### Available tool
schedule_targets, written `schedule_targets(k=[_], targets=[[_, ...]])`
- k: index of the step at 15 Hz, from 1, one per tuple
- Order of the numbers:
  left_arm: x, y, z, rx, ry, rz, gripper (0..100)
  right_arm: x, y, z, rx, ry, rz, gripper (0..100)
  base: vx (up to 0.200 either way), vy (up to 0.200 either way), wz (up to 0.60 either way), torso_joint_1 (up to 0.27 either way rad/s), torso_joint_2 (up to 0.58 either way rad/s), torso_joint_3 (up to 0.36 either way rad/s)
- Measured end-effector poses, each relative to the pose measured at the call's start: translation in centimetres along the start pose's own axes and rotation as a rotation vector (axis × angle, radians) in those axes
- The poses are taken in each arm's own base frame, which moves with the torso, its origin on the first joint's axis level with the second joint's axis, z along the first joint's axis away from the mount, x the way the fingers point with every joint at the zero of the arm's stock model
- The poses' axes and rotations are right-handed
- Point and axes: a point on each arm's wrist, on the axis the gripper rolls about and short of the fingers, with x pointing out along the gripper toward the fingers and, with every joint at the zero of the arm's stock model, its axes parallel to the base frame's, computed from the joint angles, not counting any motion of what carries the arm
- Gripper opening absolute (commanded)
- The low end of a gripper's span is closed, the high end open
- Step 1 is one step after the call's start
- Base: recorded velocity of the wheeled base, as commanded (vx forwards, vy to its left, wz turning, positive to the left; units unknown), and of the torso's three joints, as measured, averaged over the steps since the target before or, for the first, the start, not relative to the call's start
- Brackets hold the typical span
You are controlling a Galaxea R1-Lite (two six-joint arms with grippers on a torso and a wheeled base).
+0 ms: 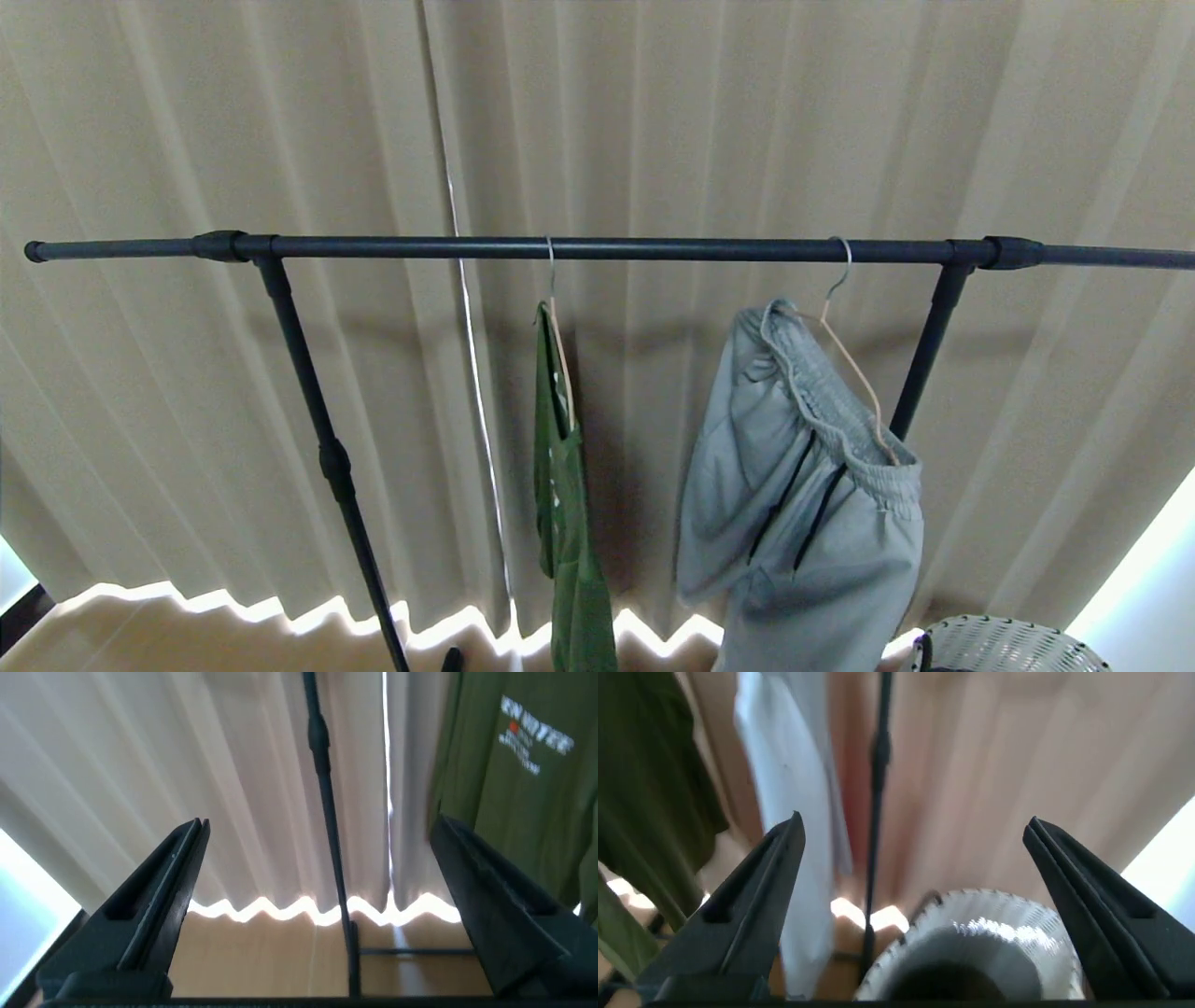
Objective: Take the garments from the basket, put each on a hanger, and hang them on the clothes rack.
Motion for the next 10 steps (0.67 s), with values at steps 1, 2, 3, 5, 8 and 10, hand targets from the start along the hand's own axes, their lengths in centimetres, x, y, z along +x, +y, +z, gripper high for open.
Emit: schedule_targets(k=[1, 2, 3, 5, 8, 10], targets=[[-0.02, 0.0, 0.0, -0.002, -0.002, 0.001, 100, 0.07, 0.02, -0.2, 0.007, 0.003, 0.004, 100, 0.0, 0.0, 0.0, 0.0, 0.0, 0.0], [-0.03, 0.0, 0.0, -0.002, -0.004, 0.002, 100, 0.11, 0.02, -0.32, 0.022, 0.005, 0.003, 100, 0.0, 0.0, 0.0, 0.0, 0.0, 0.0], [-0.03, 0.0, -0.01, -0.002, -0.004, 0.002, 100, 0.12, 0.02, -0.38, 0.035, 0.006, 0.001, 100, 0.0, 0.0, 0.0, 0.0, 0.0, 0.0], [-0.04, 0.0, -0.03, -0.002, -0.004, 0.002, 100, 0.14, 0.02, -0.43, 0.041, 0.007, 0.0, 100, 0.0, 0.0, 0.0, 0.0, 0.0, 0.0], [-0.04, -0.01, -0.04, -0.002, -0.004, 0.003, 100, 0.15, 0.01, -0.44, 0.033, 0.005, -0.004, 100, 0.0, 0.0, 0.0, 0.0, 0.0, 0.0], [-0.05, 0.0, -0.03, -0.002, -0.004, 0.002, 100, 0.15, 0.02, -0.44, 0.028, 0.005, -0.002, 100, 0.0, 0.0, 0.0, 0.0, 0.0, 0.0]])
